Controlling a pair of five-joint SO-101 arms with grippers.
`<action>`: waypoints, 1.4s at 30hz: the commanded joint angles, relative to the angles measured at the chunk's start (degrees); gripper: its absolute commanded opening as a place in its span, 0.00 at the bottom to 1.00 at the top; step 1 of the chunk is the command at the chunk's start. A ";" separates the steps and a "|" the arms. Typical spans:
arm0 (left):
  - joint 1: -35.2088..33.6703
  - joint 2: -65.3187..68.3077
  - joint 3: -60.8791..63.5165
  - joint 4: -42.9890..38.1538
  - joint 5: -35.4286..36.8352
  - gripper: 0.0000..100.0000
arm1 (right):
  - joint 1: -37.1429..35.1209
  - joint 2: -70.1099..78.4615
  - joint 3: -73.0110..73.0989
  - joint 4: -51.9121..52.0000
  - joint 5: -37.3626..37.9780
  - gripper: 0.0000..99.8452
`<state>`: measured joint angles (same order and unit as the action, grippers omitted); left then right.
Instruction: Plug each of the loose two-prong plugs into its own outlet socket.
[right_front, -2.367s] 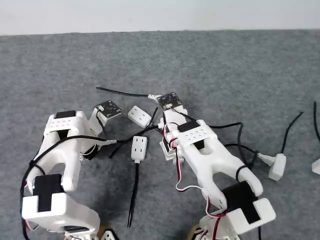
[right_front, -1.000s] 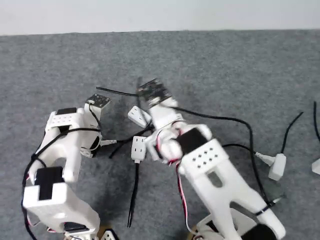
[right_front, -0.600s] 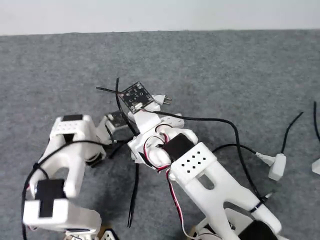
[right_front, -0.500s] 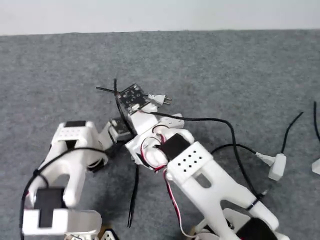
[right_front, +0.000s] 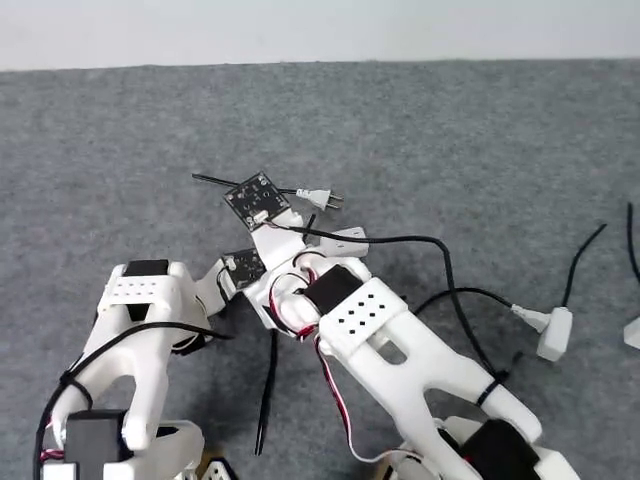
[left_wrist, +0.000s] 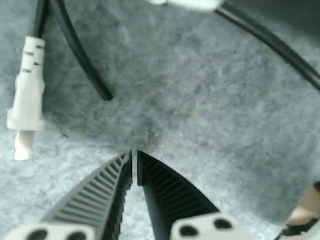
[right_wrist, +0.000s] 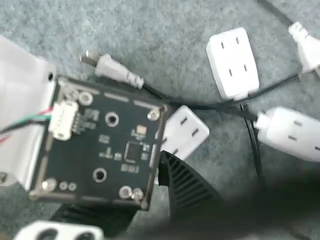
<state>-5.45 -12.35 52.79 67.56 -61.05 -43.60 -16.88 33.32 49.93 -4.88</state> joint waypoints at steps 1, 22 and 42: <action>0.53 -2.11 0.13 -1.76 1.85 0.01 | 3.30 0.48 -2.37 -6.02 -0.97 0.01; -1.41 -2.20 0.22 -7.30 12.40 0.01 | 8.66 5.93 -0.18 -13.93 -3.52 0.01; -1.41 -2.20 0.22 -7.21 12.40 0.01 | 8.31 5.93 4.57 -16.48 -5.10 0.01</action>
<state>-6.51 -12.88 53.14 61.14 -49.10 -35.60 -10.64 37.71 34.37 -9.36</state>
